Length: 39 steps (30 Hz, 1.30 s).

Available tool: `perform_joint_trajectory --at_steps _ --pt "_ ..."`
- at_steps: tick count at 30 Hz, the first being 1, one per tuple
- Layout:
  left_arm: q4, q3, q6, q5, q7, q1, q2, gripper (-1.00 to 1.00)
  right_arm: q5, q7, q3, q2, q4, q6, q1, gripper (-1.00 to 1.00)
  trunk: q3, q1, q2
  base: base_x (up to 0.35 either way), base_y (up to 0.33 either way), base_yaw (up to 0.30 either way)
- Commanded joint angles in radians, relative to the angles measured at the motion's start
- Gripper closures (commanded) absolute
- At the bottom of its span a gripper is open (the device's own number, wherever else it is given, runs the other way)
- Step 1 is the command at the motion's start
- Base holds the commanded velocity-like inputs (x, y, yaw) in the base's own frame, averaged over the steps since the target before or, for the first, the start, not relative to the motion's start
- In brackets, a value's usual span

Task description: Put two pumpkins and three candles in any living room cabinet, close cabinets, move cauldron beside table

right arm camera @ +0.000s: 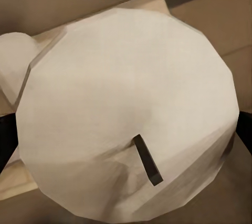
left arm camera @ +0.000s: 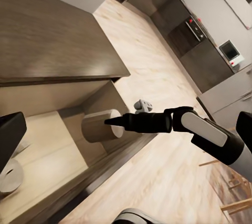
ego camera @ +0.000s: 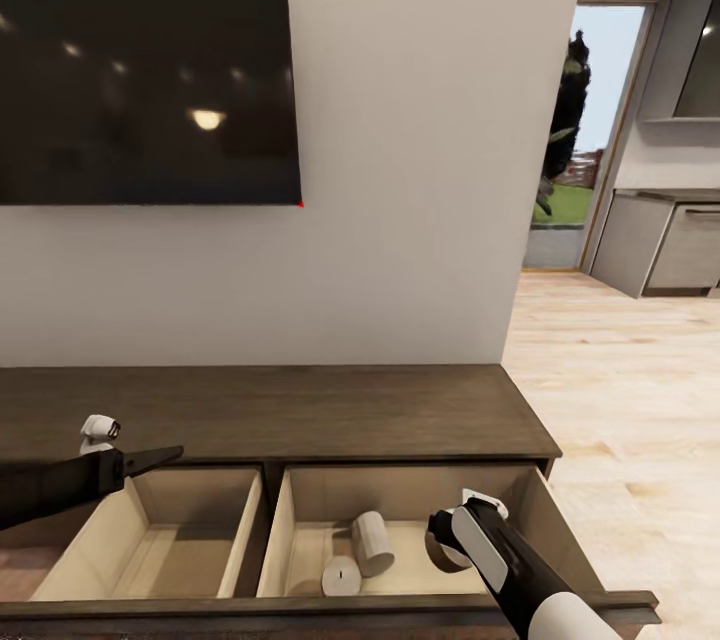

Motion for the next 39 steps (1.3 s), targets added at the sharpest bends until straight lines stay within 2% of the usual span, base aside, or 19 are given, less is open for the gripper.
perform_joint_trajectory --at_steps 1,9,13,18,39 --pt "0.0 0.0 0.0 0.0 0.0 0.0 0.0 -1.0 0.0 0.0 0.0 0.0 0.0 -0.001 0.0 1.0 -0.003 0.004 -0.007 0.0 0.0 0.0" --pt "-0.001 0.0 0.0 0.0 0.0 0.0 0.0 -1.0 0.0 -0.004 0.0 -0.009 0.009 -0.027 -0.001 1.0 -0.006 0.008 -0.014 0.0 0.0 0.0" --pt "-0.001 0.0 0.0 0.0 0.0 0.0 0.001 -1.0 0.0 -0.038 -0.001 -0.015 0.028 -0.043 -0.01 1.0 -0.006 0.008 -0.014 0.0 0.0 0.0" --pt "-0.001 0.0 0.0 0.0 0.0 0.0 0.0 -1.0 0.0 -0.049 -0.001 -0.015 0.054 -0.064 -0.015 1.0 -0.006 0.008 -0.014 0.0 0.0 0.0" --pt "-0.001 0.0 0.0 0.0 0.0 0.0 0.001 -1.0 0.001 -0.05 -0.001 -0.01 0.076 -0.068 -0.017 1.0 -0.013 0.015 -0.028 0.058 0.0 0.0"
